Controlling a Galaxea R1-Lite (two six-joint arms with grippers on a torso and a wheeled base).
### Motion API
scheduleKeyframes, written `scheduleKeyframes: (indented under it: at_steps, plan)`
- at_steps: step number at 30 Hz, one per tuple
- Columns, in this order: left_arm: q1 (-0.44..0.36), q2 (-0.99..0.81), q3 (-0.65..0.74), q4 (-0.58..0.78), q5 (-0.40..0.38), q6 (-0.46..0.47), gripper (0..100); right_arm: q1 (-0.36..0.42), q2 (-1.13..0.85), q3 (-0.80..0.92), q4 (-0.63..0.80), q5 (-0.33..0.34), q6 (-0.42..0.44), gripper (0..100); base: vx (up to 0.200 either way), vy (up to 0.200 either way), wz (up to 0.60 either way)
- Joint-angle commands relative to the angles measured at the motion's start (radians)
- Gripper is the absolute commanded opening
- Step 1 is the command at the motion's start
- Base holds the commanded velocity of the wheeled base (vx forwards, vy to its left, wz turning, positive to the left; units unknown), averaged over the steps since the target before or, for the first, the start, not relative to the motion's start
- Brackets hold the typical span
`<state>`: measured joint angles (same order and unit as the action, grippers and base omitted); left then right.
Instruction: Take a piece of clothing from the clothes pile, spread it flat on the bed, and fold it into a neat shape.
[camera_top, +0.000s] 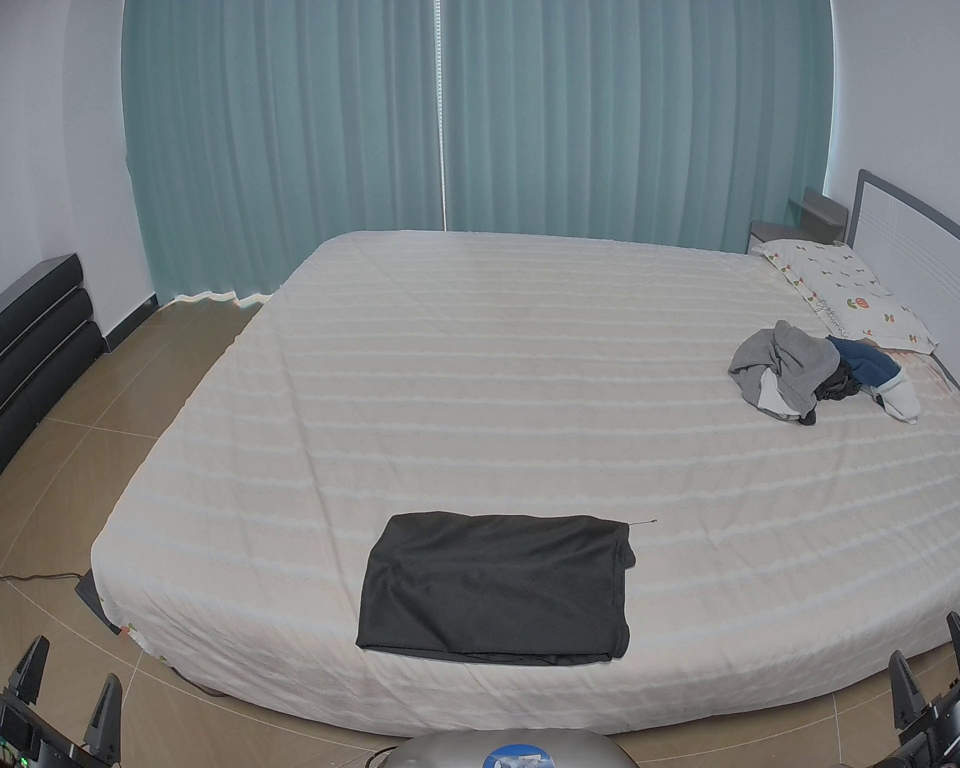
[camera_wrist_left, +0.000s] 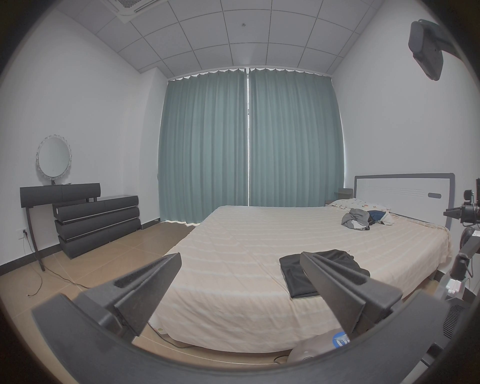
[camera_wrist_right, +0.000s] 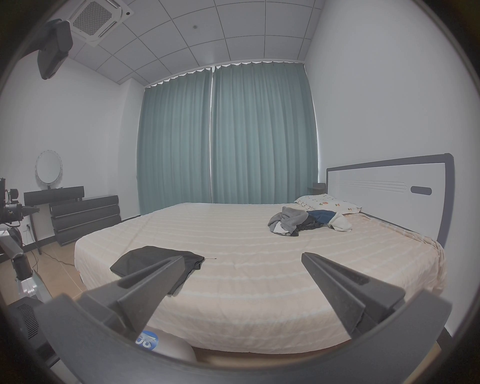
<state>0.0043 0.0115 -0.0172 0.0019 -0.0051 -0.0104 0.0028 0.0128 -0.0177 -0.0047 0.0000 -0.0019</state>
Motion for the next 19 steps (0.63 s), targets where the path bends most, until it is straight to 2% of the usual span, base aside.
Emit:
scheduleKeyframes:
  at_steps: [1, 19]
  plan:
    - [0.000, -0.008, 0.016, -0.002, 0.002, 0.000, 100, 0.000, -0.011, 0.018, 0.000, 0.000, -0.004, 100, 0.000, 0.000, 0.00]
    - [0.000, -0.007, 0.016, -0.003, -0.001, 0.003, 100, 0.000, -0.011, 0.018, 0.000, 0.002, -0.003, 100, 0.000, 0.000, 0.00]
